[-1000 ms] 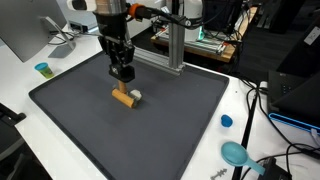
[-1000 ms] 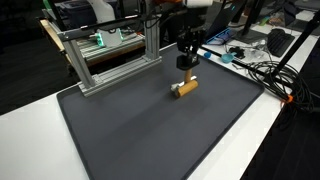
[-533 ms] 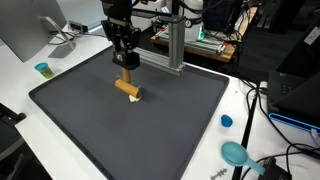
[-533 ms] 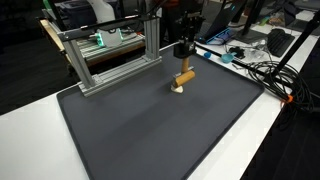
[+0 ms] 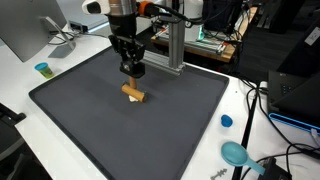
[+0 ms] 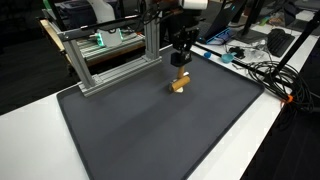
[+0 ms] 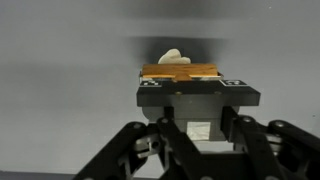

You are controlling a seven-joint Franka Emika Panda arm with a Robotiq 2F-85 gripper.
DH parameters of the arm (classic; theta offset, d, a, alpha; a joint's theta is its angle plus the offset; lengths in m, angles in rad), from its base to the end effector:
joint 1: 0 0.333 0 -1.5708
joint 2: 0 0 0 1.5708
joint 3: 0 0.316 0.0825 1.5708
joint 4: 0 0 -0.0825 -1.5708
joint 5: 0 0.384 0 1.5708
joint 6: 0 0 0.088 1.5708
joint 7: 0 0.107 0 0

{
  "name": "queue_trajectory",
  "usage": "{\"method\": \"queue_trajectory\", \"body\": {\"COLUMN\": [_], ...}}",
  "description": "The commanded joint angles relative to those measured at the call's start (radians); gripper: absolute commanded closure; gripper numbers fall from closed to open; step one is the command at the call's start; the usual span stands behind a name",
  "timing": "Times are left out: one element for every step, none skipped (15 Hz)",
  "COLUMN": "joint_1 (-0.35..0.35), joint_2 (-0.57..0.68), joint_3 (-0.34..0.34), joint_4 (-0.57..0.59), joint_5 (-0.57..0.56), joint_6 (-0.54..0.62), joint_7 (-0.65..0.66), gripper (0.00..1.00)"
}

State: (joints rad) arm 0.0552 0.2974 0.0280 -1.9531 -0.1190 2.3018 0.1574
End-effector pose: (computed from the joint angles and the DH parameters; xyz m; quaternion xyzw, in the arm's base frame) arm 0.6136 0.0479 0.3316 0.9988 0.0008 0.0305 0.0378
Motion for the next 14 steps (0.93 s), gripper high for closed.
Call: {"method": "queue_trajectory", "body": {"joint_1": [0.005,0.005,0.005,0.006,0.006,0.005,0.005,0.005,0.004,0.003,0.004,0.004,0.003,0.003], "joint_2": [0.048,0.054,0.059,0.065,0.074,0.082,0.092,0.099,0.105,0.109,0.113,0.119,0.121,0.124], "joint_3": [-0.001,0.001,0.003,0.003,0.003,0.003,0.003,0.003,0.004,0.006,0.004,0.004,0.005,0.004], "joint_4": [0.047,0.058,0.065,0.074,0.083,0.09,0.098,0.104,0.112,0.12,0.128,0.135,0.139,0.144], "joint_5": [0.024,0.027,0.032,0.03,0.033,0.035,0.036,0.038,0.041,0.047,0.047,0.047,0.051,0.052], "joint_6": [-0.079,-0.111,-0.126,-0.134,-0.141,-0.142,-0.142,-0.149,-0.17,-0.19,-0.199,-0.204,-0.206,-0.216], "joint_7": [-0.022,-0.027,-0.032,-0.03,-0.03,-0.029,-0.026,-0.027,-0.03,-0.033,-0.031,-0.028,-0.03,-0.03], "gripper": [0.78,0.78,0.78,0.78,0.78,0.78,0.78,0.78,0.78,0.78,0.78,0.78,0.78,0.78]}}
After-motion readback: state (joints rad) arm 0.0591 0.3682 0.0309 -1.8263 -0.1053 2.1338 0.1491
